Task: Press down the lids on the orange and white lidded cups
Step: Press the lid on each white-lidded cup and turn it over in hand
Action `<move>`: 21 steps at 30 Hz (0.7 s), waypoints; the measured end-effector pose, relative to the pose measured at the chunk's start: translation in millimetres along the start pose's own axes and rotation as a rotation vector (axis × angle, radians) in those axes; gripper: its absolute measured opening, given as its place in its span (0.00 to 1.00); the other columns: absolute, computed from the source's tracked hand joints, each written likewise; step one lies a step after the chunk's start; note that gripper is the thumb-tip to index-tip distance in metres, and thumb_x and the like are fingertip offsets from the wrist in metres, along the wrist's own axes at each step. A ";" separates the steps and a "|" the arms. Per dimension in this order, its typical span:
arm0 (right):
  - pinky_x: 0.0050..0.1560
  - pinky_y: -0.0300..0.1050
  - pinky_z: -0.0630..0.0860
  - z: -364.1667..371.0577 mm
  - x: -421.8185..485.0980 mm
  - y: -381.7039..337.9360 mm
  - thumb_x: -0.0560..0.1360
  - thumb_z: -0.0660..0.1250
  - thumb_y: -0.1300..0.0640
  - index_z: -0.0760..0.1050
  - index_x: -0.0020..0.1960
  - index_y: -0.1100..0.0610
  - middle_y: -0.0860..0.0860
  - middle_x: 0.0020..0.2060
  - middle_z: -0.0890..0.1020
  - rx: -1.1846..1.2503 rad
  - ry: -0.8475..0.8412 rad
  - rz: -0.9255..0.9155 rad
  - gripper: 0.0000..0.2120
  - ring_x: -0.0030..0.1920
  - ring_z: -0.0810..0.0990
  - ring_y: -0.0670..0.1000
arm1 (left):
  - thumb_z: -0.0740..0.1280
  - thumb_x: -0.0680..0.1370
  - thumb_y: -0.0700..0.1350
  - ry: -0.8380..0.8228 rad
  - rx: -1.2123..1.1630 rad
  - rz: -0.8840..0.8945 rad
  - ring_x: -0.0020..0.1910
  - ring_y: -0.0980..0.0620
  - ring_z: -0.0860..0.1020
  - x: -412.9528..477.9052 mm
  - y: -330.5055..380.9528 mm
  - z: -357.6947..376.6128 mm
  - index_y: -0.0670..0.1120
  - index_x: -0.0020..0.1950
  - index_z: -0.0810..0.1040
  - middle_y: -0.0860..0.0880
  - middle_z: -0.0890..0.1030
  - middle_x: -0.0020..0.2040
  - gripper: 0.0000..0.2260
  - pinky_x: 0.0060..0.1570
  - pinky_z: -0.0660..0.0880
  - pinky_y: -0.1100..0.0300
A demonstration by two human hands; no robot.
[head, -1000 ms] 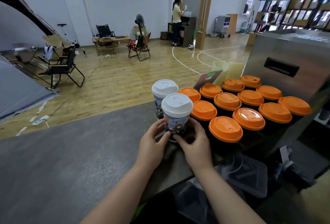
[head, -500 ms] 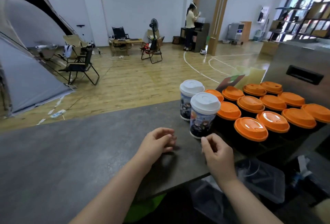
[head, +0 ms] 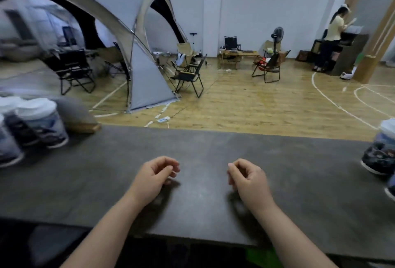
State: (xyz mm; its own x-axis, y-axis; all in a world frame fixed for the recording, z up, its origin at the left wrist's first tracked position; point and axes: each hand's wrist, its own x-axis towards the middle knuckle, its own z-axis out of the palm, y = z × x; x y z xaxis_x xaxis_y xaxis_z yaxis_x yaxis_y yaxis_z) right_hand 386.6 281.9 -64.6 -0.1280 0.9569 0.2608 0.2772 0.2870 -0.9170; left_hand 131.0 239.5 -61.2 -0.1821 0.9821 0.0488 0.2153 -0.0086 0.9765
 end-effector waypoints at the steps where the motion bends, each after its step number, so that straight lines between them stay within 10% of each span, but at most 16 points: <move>1: 0.31 0.33 0.71 27.4 2.5 -8.5 0.80 0.67 0.62 0.75 0.33 0.56 0.50 0.25 0.79 0.015 -0.037 0.007 0.16 0.26 0.74 0.42 | 0.61 0.81 0.31 0.021 0.025 0.001 0.39 0.56 0.80 -4.8 -6.2 -29.8 0.40 0.51 0.81 0.49 0.84 0.40 0.10 0.37 0.75 0.65; 12: 0.37 0.39 0.75 307.8 4.4 -98.6 0.79 0.69 0.59 0.78 0.37 0.55 0.53 0.32 0.83 0.028 -0.393 -0.029 0.11 0.30 0.79 0.44 | 0.62 0.80 0.30 0.652 -0.012 -0.001 0.40 0.61 0.79 -57.9 -88.8 -310.4 0.48 0.49 0.79 0.48 0.80 0.47 0.14 0.37 0.79 0.65; 15: 0.44 0.49 0.80 370.7 4.5 -116.3 0.78 0.69 0.61 0.79 0.43 0.49 0.53 0.37 0.84 0.064 -0.412 0.000 0.08 0.37 0.82 0.52 | 0.60 0.79 0.28 0.849 -0.115 0.008 0.56 0.59 0.78 -49.3 -103.3 -357.2 0.48 0.57 0.72 0.49 0.74 0.59 0.15 0.46 0.79 0.55; 21: 0.51 0.56 0.82 463.3 9.8 -138.9 0.75 0.65 0.62 0.70 0.70 0.40 0.51 0.44 0.86 0.139 -0.551 0.057 0.27 0.46 0.84 0.59 | 0.59 0.77 0.30 0.804 -0.111 0.004 0.71 0.50 0.71 -18.4 -111.5 -393.4 0.52 0.71 0.68 0.49 0.72 0.72 0.27 0.56 0.79 0.50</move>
State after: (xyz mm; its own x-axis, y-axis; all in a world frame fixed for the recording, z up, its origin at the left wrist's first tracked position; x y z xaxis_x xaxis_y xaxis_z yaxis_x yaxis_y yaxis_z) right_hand -94.4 230.5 -74.6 -0.6044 0.7952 0.0482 0.1751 0.1916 -0.9657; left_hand -267.1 148.4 -88.5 -0.8246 0.5462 0.1469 0.1286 -0.0718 0.9891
